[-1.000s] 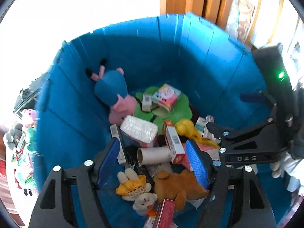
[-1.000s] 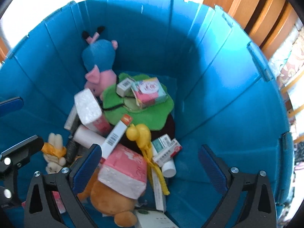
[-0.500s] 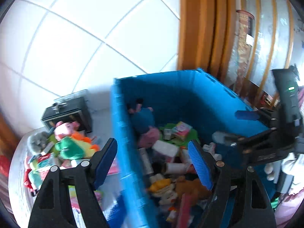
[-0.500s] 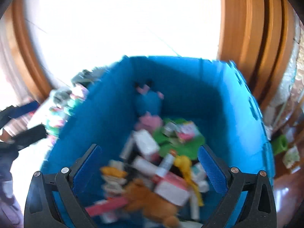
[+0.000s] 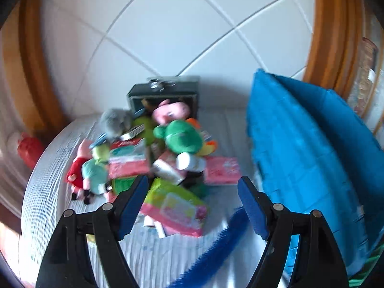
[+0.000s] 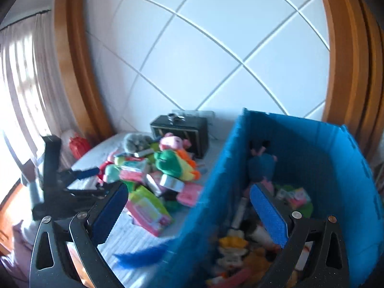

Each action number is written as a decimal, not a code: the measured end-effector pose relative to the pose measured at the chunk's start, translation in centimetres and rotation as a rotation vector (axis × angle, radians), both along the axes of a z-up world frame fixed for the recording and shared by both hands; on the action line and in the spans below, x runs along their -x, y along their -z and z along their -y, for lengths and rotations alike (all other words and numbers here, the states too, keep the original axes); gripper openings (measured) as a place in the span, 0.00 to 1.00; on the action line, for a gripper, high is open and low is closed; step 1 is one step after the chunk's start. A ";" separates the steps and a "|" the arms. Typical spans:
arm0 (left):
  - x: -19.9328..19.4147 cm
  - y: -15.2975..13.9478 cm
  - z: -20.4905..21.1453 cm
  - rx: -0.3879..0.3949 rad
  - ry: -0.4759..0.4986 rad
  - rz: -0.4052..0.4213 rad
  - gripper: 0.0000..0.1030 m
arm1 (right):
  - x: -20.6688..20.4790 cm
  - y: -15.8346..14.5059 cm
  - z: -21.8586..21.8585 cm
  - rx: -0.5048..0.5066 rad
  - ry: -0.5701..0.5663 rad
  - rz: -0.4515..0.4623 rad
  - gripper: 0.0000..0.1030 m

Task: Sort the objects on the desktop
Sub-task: 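Withdraw both tools from the crate back toward the pile, then grasp a yellow pad packet with the left tool while the right tool grasps a pink-green wipes pack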

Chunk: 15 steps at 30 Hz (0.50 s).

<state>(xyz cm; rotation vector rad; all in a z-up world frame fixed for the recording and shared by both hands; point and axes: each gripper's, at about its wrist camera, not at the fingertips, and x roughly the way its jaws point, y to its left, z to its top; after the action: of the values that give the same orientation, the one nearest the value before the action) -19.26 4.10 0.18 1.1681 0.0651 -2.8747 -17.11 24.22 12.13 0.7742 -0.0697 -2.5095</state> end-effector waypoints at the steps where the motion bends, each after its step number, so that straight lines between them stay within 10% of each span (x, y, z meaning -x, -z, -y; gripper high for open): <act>1: -0.1 0.8 1.1 0.003 -0.015 0.011 0.74 | -0.4 -0.1 1.3 0.003 -0.002 -0.005 1.00; 8: -0.5 6.9 8.3 0.038 -0.099 0.085 0.74 | -1.6 1.9 11.4 -0.032 -0.028 -0.014 1.00; 15: -1.2 13.1 12.5 -0.022 -0.070 0.160 0.74 | 2.0 11.1 17.7 -0.101 0.027 0.069 1.00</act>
<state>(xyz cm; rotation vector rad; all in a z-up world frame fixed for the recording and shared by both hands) -18.05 -8.42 -12.94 1.3659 0.1297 -2.7173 -19.15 6.49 1.03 0.9059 0.0230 -2.5282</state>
